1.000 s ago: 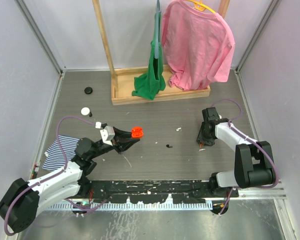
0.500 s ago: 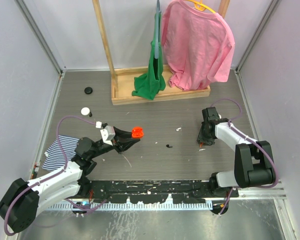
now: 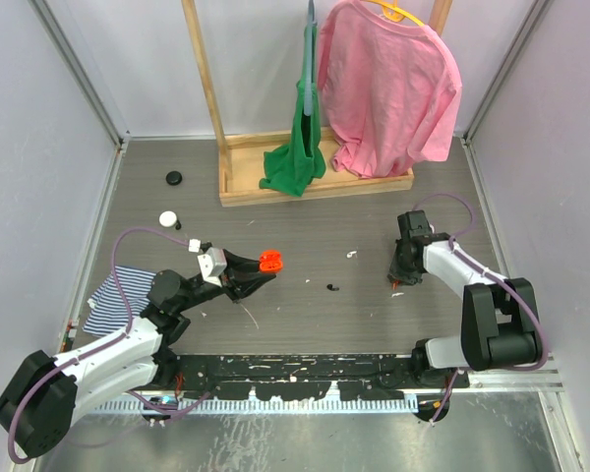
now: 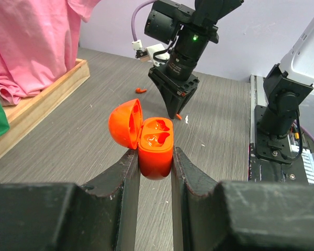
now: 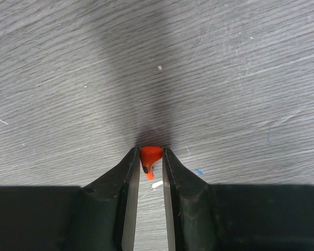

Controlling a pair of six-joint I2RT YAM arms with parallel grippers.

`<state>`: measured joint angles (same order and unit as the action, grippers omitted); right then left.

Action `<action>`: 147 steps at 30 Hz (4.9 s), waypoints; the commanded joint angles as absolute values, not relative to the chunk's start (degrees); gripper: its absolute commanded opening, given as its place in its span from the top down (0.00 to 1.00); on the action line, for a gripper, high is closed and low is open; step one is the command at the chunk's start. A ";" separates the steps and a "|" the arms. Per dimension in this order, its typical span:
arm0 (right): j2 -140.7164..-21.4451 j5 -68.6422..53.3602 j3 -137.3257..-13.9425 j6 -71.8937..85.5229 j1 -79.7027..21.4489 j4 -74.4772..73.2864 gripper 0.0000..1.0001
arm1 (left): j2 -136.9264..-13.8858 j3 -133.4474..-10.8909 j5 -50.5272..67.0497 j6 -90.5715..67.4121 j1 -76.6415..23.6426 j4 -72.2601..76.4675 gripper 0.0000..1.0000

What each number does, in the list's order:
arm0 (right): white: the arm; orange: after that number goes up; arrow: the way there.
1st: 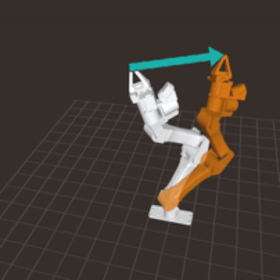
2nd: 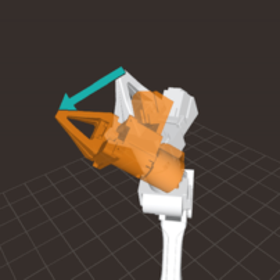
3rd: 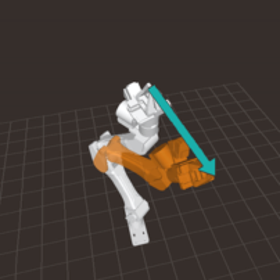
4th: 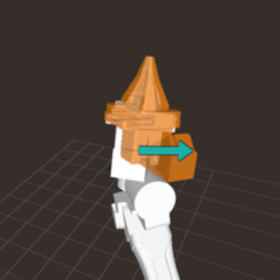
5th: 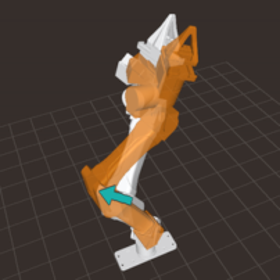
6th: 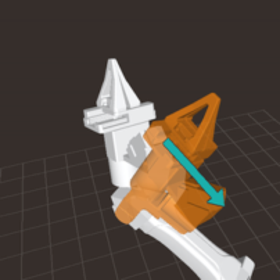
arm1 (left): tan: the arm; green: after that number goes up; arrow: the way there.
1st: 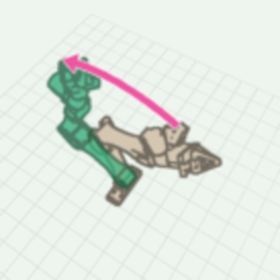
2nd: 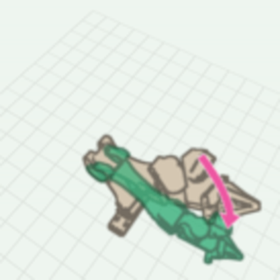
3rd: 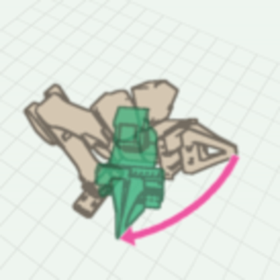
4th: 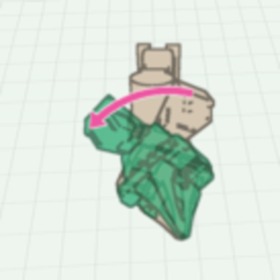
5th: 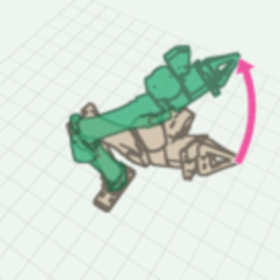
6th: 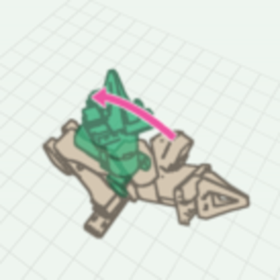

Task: Insert the wireless bluetooth earbuds into the charging case
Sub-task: Pick up the earbud from the center of the board, then place the earbud in the charging case.

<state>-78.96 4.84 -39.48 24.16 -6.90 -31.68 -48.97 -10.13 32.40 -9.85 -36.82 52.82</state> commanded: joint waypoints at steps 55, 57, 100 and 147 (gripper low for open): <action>-51.86 5.15 -44.48 20.90 -50.03 17.11 0.81 | -60.00 -17.68 29.84 -2.90 -37.13 69.09 1.00; -52.36 5.63 -44.53 19.93 -51.81 18.31 0.81 | -59.51 -17.50 29.67 -2.90 -37.17 68.69 1.00; -60.08 9.83 -44.71 13.10 -60.61 25.49 0.81 | -56.91 -16.78 28.27 -4.81 -37.17 67.99 1.00; -63.09 20.99 -54.26 19.28 -52.39 -7.46 0.37 | -49.85 -10.13 22.65 -3.78 -37.13 59.14 1.00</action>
